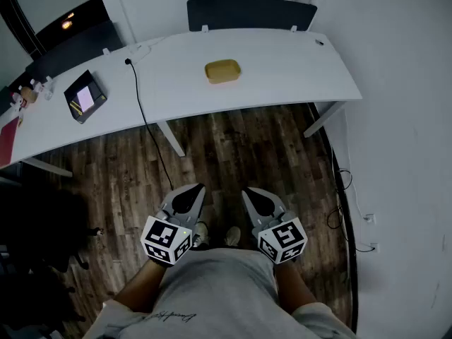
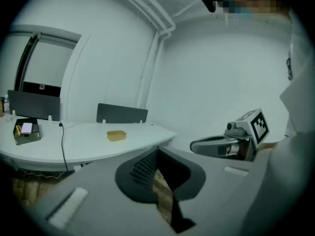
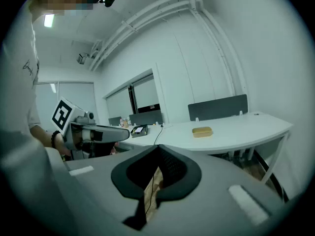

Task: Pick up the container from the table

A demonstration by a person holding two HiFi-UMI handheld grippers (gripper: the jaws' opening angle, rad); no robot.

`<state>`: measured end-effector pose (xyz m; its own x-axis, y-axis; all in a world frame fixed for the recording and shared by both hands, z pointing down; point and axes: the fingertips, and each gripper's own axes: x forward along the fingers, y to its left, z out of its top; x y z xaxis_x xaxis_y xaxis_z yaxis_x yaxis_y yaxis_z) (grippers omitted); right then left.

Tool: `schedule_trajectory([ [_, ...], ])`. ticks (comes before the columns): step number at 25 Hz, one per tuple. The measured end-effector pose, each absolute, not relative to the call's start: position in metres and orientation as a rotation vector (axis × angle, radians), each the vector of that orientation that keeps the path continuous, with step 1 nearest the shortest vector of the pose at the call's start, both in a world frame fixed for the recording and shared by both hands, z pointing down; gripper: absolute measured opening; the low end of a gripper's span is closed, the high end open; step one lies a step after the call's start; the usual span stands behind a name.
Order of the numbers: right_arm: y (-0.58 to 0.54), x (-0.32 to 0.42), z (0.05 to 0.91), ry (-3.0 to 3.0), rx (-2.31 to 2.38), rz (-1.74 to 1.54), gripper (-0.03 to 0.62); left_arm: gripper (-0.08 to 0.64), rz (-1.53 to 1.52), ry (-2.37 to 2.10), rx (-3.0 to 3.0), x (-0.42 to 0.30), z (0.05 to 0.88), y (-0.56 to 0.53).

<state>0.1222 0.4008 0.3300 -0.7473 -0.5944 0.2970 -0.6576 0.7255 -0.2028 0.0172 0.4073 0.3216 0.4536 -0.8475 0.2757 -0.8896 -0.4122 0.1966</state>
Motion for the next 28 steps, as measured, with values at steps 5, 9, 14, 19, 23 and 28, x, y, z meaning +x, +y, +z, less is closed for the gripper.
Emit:
schedule_trajectory([
  [5, 0.397, 0.114, 0.329, -2.716, 0.99, 0.44, 0.014, -0.006, 0.215, -1.517, 2.375, 0.007, 0.321, 0.401],
  [9, 0.394, 0.106, 0.331, -2.709, 0.994, 0.439, 0.014, -0.006, 0.194, -1.452, 2.38, 0.005, 0.323, 0.397],
  [14, 0.389, 0.092, 0.329, -2.706, 1.016, 0.433, 0.014, -0.005, 0.165, -1.484, 2.411, -0.011, 0.317, 0.393],
  [19, 0.383, 0.076, 0.323, -2.72, 1.058, 0.432, 0.015, -0.005, 0.135, -1.474, 2.428, -0.03, 0.314, 0.389],
  [23, 0.381, 0.061, 0.324, -2.716, 1.095, 0.423, 0.015, -0.005, 0.163, -1.449, 2.456, -0.043, 0.315, 0.387],
  [28, 0.378, 0.05, 0.323, -2.701, 1.133, 0.426, 0.015, -0.005, 0.182, -1.414, 2.475, -0.056, 0.317, 0.381],
])
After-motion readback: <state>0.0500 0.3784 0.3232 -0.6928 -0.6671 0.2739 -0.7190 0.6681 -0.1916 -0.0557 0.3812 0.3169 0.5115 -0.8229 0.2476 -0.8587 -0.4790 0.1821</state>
